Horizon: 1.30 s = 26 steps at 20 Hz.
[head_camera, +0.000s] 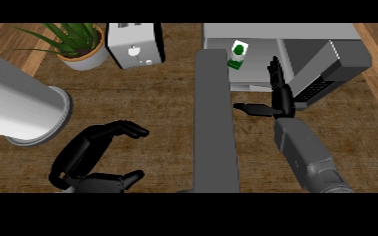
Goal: Pick up the milk, place it into the microwave and close the microwave
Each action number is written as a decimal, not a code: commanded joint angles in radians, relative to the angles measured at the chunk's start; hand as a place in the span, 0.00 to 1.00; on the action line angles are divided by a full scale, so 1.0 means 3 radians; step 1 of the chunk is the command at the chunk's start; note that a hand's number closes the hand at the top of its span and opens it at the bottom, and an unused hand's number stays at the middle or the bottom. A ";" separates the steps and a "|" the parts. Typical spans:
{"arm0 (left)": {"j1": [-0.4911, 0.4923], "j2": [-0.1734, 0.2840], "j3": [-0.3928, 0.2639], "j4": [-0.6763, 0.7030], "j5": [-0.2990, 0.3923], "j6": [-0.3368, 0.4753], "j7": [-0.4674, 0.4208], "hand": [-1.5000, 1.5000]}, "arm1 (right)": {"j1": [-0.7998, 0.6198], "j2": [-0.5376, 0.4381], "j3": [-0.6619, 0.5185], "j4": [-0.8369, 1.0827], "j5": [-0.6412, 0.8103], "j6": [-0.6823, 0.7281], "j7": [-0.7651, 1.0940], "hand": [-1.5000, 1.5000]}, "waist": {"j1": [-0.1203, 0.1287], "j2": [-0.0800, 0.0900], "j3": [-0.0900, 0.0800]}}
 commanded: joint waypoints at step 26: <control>-0.0774 -0.0188 -0.1757 0.1923 -0.0903 0.0783 -0.0669 1.00 | 0.2897 -0.0011 0.0772 -0.4025 -0.0336 0.0848 0.0961 0.00 | -0.0264 -0.0047 -0.0018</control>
